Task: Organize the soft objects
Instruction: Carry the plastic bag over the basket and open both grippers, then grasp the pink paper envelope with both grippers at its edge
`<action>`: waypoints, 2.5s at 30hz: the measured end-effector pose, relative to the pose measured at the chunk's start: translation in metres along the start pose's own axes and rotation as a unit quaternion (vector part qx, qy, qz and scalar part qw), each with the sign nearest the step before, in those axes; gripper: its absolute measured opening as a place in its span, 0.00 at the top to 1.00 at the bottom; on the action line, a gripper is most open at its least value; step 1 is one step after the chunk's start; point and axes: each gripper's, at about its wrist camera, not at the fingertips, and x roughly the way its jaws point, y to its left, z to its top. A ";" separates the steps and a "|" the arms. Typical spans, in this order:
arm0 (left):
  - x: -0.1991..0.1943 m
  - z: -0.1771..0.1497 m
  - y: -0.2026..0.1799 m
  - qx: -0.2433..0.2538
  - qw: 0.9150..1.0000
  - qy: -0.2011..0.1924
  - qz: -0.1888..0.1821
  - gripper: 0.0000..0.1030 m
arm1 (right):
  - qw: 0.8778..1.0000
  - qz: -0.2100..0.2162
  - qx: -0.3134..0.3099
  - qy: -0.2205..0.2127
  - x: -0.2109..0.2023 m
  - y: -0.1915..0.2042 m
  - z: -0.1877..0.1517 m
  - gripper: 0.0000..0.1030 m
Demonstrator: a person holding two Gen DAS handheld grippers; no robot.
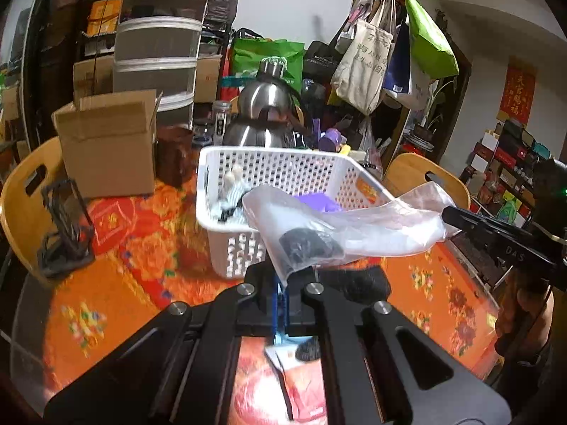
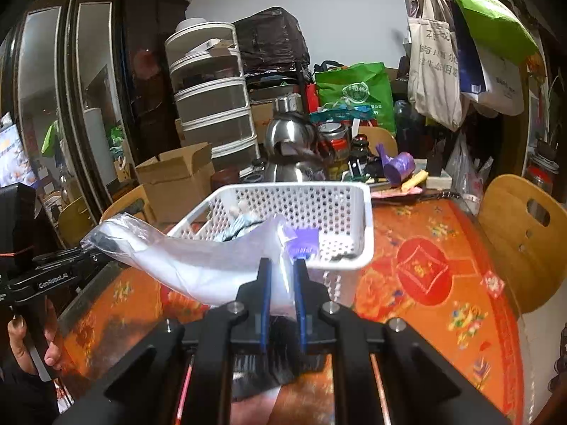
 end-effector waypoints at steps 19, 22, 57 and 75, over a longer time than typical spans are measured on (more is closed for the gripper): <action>0.104 0.116 0.030 -0.027 0.997 0.048 0.050 0.99 | 0.998 -0.012 0.041 0.036 0.095 -0.050 0.074 0.90; 0.125 0.120 0.035 -0.028 0.996 0.058 0.057 0.99 | 0.998 -0.018 0.036 0.044 0.112 -0.050 0.074 0.90; 0.129 0.059 0.037 -0.003 0.993 0.075 0.095 0.20 | 0.994 -0.095 0.023 0.055 0.095 -0.052 0.008 0.28; 0.040 -0.133 0.010 -0.041 0.987 0.151 0.028 0.20 | 0.987 0.018 0.049 0.153 0.019 0.007 -0.160 0.25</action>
